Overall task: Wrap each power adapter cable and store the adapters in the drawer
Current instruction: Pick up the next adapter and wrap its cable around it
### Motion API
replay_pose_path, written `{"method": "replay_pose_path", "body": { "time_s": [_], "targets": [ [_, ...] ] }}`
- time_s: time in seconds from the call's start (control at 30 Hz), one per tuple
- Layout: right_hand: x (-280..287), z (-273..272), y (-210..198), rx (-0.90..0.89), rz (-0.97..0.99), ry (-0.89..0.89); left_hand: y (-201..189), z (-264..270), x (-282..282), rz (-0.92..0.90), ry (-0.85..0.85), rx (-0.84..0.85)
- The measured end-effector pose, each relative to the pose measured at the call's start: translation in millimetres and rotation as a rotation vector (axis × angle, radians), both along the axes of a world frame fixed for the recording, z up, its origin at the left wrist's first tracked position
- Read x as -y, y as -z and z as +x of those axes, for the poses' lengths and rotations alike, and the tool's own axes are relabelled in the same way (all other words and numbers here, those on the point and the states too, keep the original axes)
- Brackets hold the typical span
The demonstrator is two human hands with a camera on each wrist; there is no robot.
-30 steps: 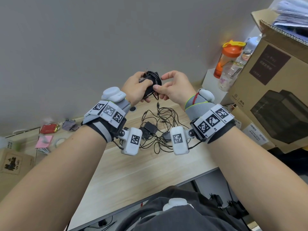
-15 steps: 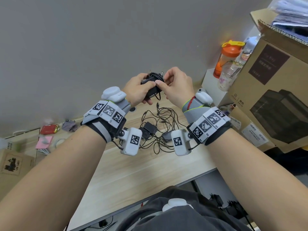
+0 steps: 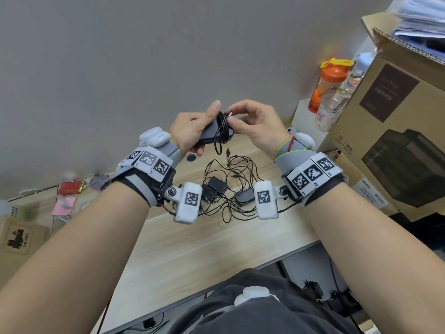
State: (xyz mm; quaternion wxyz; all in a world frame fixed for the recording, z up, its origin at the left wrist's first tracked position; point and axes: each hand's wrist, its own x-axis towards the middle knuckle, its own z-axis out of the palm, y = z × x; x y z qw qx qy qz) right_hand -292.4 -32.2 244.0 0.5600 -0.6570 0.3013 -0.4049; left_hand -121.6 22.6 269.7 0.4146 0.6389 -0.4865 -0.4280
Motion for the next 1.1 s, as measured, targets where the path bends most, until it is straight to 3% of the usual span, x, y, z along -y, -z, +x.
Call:
{"method": "replay_pose_path", "body": {
  "time_s": [0.13, 0.37, 0.6, 0.9, 1.1],
  "targets": [
    [0, 2, -2, 0.002, -0.012, 0.002, -2, -1, -2, -0.002, 0.033, 0.022],
    [7, 2, -1, -0.026, 0.062, 0.175, -3, -2, -4, 0.033, 0.104, 0.064],
    [7, 1, -4, -0.076, 0.09, 0.133, -3, -2, -1, 0.026, 0.126, 0.119],
    [13, 2, 8, -0.177, 0.052, 0.283, 4, -8, -1, 0.054, 0.217, 0.121],
    [16, -2, 15, -0.241, 0.13, 0.252, 12, -9, 1, 0.048, 0.224, 0.123]
  ]
}}
